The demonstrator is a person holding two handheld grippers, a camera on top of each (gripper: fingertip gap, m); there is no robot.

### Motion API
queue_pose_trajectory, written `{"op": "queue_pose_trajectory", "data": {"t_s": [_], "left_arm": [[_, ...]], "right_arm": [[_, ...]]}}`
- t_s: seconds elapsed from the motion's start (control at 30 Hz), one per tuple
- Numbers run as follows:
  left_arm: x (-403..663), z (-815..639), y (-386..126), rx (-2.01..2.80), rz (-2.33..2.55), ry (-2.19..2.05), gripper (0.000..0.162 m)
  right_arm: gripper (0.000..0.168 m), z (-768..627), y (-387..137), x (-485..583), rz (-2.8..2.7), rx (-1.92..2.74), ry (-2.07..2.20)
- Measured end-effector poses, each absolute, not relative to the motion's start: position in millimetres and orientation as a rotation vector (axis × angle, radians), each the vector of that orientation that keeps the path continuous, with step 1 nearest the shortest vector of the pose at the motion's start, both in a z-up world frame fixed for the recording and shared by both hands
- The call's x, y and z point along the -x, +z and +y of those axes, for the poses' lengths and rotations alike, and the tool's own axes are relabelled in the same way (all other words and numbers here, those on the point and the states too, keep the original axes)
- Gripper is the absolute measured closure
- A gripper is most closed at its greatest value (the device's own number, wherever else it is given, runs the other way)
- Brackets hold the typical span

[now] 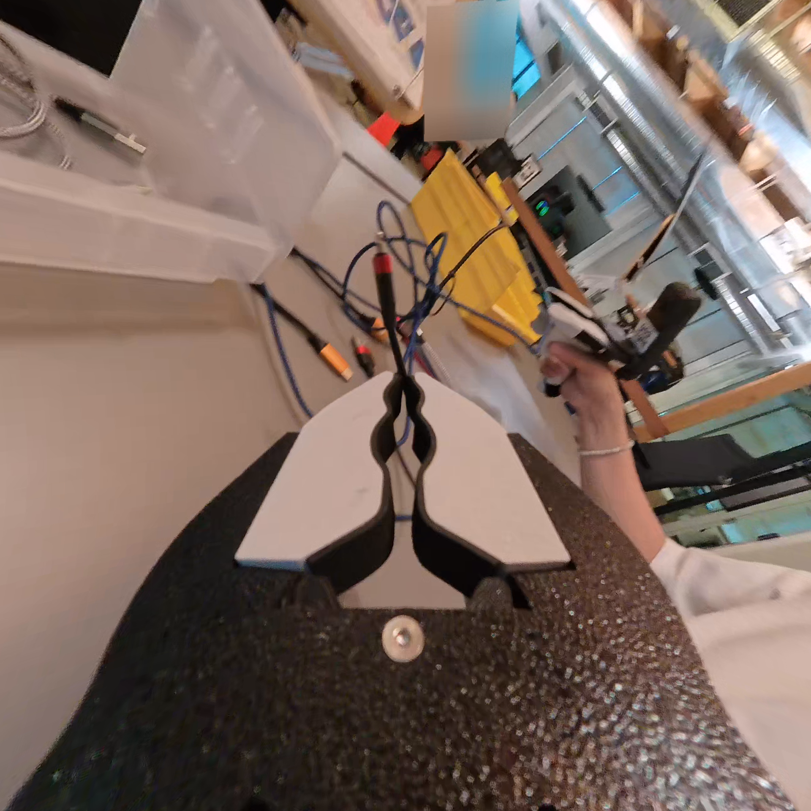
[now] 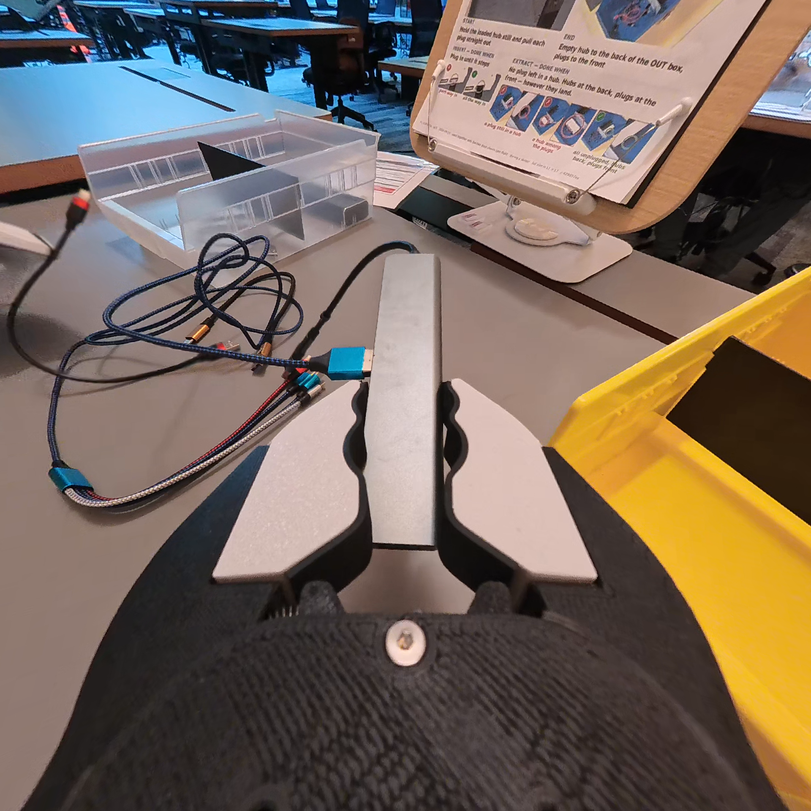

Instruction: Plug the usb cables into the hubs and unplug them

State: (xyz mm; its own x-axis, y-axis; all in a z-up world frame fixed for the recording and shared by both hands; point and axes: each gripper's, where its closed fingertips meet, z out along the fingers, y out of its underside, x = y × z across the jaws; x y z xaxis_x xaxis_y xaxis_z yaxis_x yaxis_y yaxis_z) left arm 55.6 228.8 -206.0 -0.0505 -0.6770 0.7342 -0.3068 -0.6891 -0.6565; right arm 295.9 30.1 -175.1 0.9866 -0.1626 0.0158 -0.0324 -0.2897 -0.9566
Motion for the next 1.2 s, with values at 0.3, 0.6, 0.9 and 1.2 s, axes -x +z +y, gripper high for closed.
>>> {"op": "queue_pose_trajectory", "data": {"t_s": [0.3,0.6,0.9,1.2], "left_arm": [[-21,259,-256,2.201,1.324,-1.092,0.126],[-97,138,-231,1.892,1.700,-1.116,0.133],[-138,179,-278,2.050,1.622,-0.745,0.134],[-140,188,-289,1.975,1.745,-0.594,0.154]], "right_arm": [[0.136,31,-176,-294,0.134,1.872,-0.132],[0.136,33,-178,-293,0.134,1.875,-0.132],[0.136,34,-173,-294,0.140,1.857,-0.145],[0.136,34,-175,-294,0.138,1.859,-0.138]]}}
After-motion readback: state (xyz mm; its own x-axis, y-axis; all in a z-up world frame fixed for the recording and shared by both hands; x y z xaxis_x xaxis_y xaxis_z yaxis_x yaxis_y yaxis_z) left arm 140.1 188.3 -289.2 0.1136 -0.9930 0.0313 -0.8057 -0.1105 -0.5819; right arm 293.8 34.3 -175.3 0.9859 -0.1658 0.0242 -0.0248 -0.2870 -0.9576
